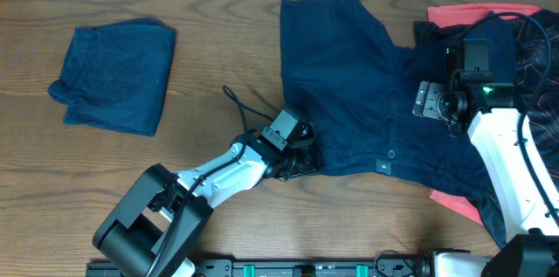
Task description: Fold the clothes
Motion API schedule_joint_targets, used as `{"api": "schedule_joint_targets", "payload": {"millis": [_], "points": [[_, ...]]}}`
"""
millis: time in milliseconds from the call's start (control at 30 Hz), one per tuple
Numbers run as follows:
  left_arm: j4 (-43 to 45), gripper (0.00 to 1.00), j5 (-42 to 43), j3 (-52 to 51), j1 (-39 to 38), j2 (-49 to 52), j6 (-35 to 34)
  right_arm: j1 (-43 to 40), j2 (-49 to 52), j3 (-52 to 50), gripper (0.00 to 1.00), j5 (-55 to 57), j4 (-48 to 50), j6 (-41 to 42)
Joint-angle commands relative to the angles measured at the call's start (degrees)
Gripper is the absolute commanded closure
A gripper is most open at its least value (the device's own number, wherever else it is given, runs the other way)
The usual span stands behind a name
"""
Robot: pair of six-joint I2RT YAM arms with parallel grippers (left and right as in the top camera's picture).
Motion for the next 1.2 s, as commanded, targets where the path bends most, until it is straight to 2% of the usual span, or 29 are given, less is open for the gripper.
{"api": "schedule_joint_targets", "payload": {"millis": [0, 33, 167, 267, 400, 467, 533, 633, 667, 733, 767, 800, 867, 1000, 1067, 1167], "points": [[-0.1, 0.81, -1.8, 0.4, 0.0, 0.4, -0.6, -0.6, -0.9, 0.4, 0.11, 0.0, -0.3, 0.2], [-0.1, 0.93, -2.0, 0.4, 0.1, 0.4, -0.6, -0.6, -0.9, 0.4, 0.11, 0.0, -0.4, 0.2], [-1.7, 0.94, -3.5, 0.4, 0.5, 0.1, 2.6, -0.7, -0.9, 0.4, 0.11, 0.0, -1.0, 0.2], [-8.3, 0.94, -8.1, 0.6, 3.3, -2.1, 8.2, -1.0, -0.9, 0.4, 0.11, 0.1, -1.4, 0.2], [-21.0, 0.94, -22.8, 3.3, 12.3, -8.2, 19.5, -1.7, -0.9, 0.4, 0.11, 0.2, -1.8, 0.0], [-24.0, 0.94, -29.8, 6.7, 19.3, -11.5, 24.5, -1.7, -0.9, 0.4, 0.12, 0.2, -1.8, 0.0], [-23.5, 0.94, -30.5, 10.4, 25.3, -13.6, 28.0, -1.7, -0.9, 0.4, 0.12, -0.2, -1.8, 0.0], [-23.4, 0.94, -29.3, 17.5, 33.0, -14.7, 28.4, -1.7, -0.9, 0.4, 0.14, -0.7, -1.8, 0.0], [-23.4, 0.89, -27.6, 19.3, 34.8, -14.7, 28.4, -1.7, -0.9, 0.4, 0.14, -1.1, -1.9, 0.0], [-23.8, 0.32, -21.9, 21.5, 37.4, -14.7, 28.4, -1.7, -0.9, 0.4, 0.14, -1.6, -2.3, 0.0], [-24.4, 0.12, -18.8, 21.8, 38.0, -14.7, 28.4, -1.7, -0.9, 0.4, 0.14, -1.6, -2.5, 0.0], [-25.7, 0.02, -15.9, 21.8, 38.3, -14.7, 28.4, -1.7, -0.9, 0.4, 0.14, -1.6, -2.6, 0.0], [-31.5, 0.02, -12.3, 21.7, 38.2, -14.4, 28.4, -1.7, -0.9, 0.4, 0.14, -1.6, -2.9, 0.0], [-47.7, 0.02, -11.8, 21.4, 36.2, -13.3, 28.4, -1.7, -0.9, 0.4, 0.16, -2.7, -4.1, 0.0], [-54.0, 0.02, -11.8, 20.5, 35.3, -12.8, 28.4, -1.7, -0.9, 0.4, 0.20, -5.5, -5.3, -1.1], [-58.5, 0.02, -11.7, 17.2, 34.3, -12.6, 26.5, -1.6, -0.9, 0.4, 0.25, -11.0, -6.8, -3.0]]}}
